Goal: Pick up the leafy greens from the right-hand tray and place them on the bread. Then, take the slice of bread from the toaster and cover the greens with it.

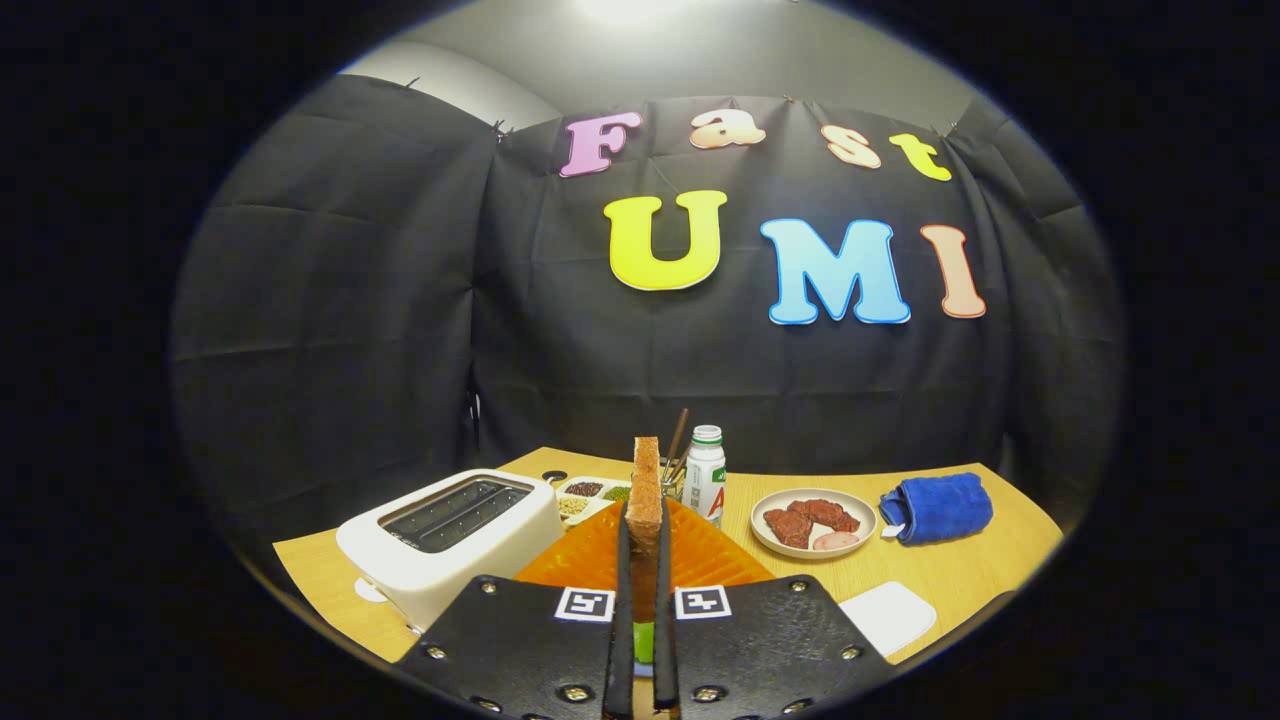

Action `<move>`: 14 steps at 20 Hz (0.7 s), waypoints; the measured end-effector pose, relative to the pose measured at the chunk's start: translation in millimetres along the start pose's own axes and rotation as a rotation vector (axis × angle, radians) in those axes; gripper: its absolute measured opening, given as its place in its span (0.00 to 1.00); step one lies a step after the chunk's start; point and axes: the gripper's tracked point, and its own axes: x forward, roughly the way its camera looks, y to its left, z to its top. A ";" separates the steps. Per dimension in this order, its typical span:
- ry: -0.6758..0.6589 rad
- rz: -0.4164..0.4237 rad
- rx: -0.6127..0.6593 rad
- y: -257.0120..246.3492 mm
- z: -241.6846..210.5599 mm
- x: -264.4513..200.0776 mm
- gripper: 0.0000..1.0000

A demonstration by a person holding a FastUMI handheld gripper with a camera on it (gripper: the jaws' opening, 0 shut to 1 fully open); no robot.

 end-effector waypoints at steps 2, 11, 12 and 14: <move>0.008 -0.001 -0.013 -1.7 -8.2 2.1 0.08; 0.127 0.098 0.035 26.2 -66.3 22.9 0.08; 0.132 0.099 0.035 26.6 -70.8 23.6 0.08; 0.140 0.103 0.037 27.2 -77.0 25.9 0.08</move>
